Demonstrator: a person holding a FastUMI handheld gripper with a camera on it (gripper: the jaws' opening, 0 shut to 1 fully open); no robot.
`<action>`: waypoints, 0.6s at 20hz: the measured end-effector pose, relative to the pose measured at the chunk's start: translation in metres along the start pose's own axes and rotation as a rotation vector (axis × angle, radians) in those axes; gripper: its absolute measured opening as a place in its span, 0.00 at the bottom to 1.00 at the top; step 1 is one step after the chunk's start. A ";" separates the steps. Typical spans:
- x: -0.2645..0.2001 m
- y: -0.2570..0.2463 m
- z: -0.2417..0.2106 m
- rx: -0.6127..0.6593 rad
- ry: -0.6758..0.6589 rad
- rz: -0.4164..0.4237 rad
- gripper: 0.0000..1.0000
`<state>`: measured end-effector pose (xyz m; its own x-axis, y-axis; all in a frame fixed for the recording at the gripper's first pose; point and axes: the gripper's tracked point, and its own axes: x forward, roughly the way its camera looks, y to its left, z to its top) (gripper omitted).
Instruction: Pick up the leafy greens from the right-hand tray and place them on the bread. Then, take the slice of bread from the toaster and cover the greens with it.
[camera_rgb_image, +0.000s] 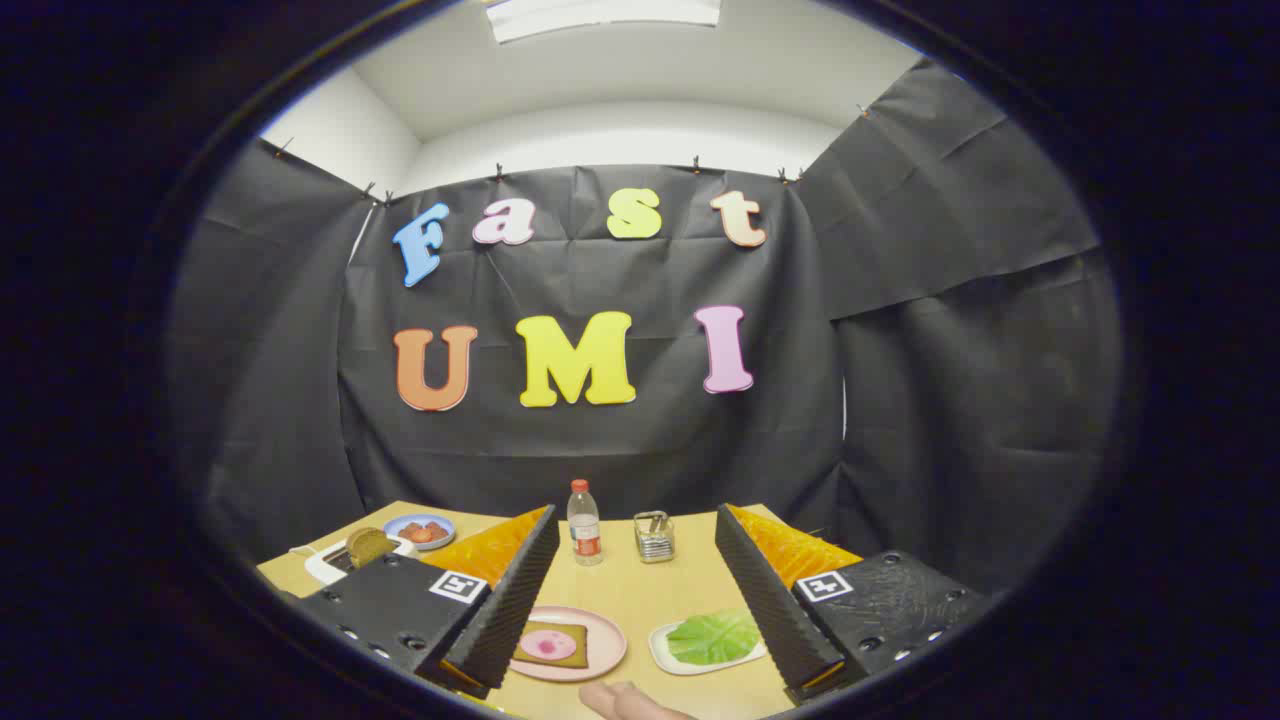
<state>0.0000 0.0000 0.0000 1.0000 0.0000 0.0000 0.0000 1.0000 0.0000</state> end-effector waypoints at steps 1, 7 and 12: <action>0.000 0.001 -0.004 -0.003 0.007 0.004 0.96; -0.001 0.006 0.004 -0.010 -0.041 0.015 0.96; -0.003 0.010 0.003 -0.037 -0.058 0.035 0.96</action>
<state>-0.0027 0.0102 0.0033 0.9977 0.0361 0.0576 -0.0339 0.9987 -0.0377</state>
